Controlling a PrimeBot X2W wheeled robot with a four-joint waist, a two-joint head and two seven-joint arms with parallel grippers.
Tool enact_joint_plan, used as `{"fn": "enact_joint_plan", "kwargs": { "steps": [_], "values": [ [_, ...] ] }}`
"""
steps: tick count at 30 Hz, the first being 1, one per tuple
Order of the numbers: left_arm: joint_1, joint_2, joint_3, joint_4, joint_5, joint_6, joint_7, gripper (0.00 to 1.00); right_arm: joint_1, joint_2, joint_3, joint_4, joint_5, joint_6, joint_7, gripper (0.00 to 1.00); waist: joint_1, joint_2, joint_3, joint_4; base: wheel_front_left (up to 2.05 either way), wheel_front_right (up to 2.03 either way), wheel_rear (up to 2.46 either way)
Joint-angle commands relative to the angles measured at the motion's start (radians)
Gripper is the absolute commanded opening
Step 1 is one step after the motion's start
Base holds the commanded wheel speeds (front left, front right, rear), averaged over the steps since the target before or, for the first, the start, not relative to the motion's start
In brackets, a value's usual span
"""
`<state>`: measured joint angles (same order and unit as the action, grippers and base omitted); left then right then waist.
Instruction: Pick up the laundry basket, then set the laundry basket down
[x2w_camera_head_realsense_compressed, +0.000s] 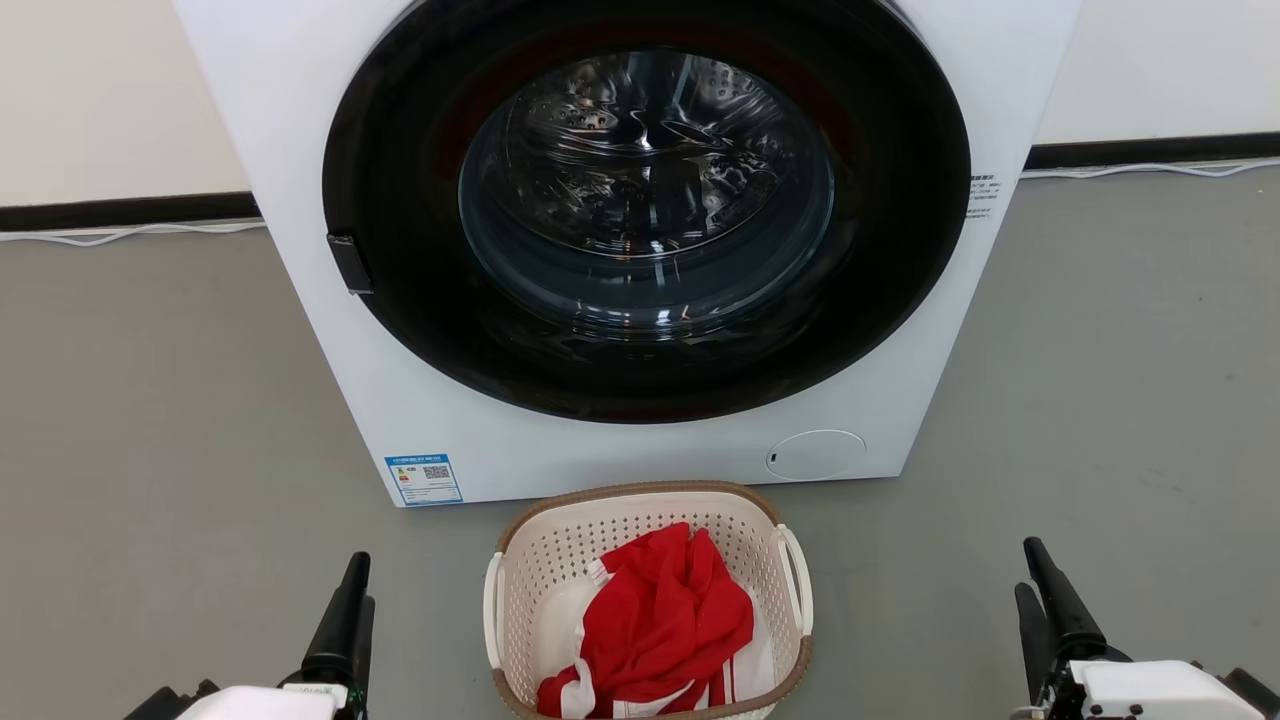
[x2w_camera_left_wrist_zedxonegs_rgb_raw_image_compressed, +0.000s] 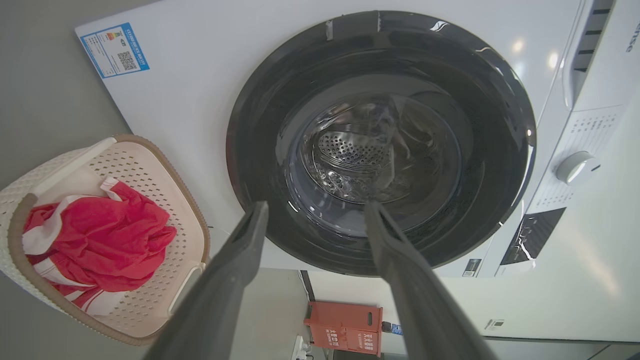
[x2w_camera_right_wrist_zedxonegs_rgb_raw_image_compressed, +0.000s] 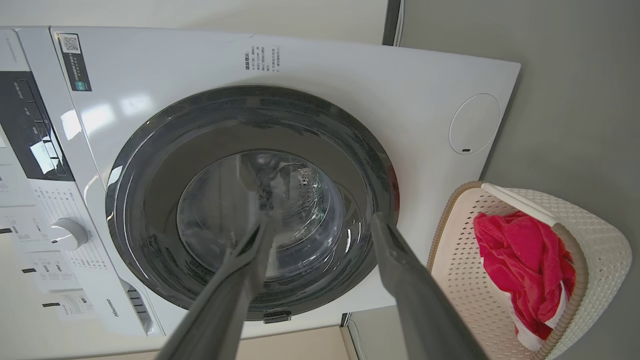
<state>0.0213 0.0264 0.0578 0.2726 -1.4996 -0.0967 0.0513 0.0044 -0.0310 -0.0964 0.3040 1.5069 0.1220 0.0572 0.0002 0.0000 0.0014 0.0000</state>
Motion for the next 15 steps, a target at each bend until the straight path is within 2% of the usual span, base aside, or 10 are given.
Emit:
{"fn": "enact_joint_plan", "kwargs": {
  "steps": [1, 6, 15],
  "values": [
    [-0.021, 0.006, 0.001, -0.038, 0.019, 0.003, -0.008, 1.0, -0.026, -0.009, 0.006, -0.033, -0.026, 0.002, -0.014, 1.0, -0.0001, 0.0, 0.0, 0.0, 0.0, 0.0, 0.0],
    [-0.019, 0.007, -0.008, -0.06, 0.08, 0.013, -0.023, 1.0, -0.025, -0.01, 0.019, -0.05, -0.103, 0.002, -0.028, 1.0, -0.0001, 0.0, 0.0, 0.0, 0.0, 0.0, 0.0],
    [-0.016, 0.009, -0.039, -0.101, 0.251, 0.042, -0.052, 1.0, -0.022, -0.011, 0.039, -0.084, -0.268, 0.003, -0.058, 1.0, -0.0001, 0.0, 0.001, 0.001, 0.0, 0.0, 0.0]
  ]
}}
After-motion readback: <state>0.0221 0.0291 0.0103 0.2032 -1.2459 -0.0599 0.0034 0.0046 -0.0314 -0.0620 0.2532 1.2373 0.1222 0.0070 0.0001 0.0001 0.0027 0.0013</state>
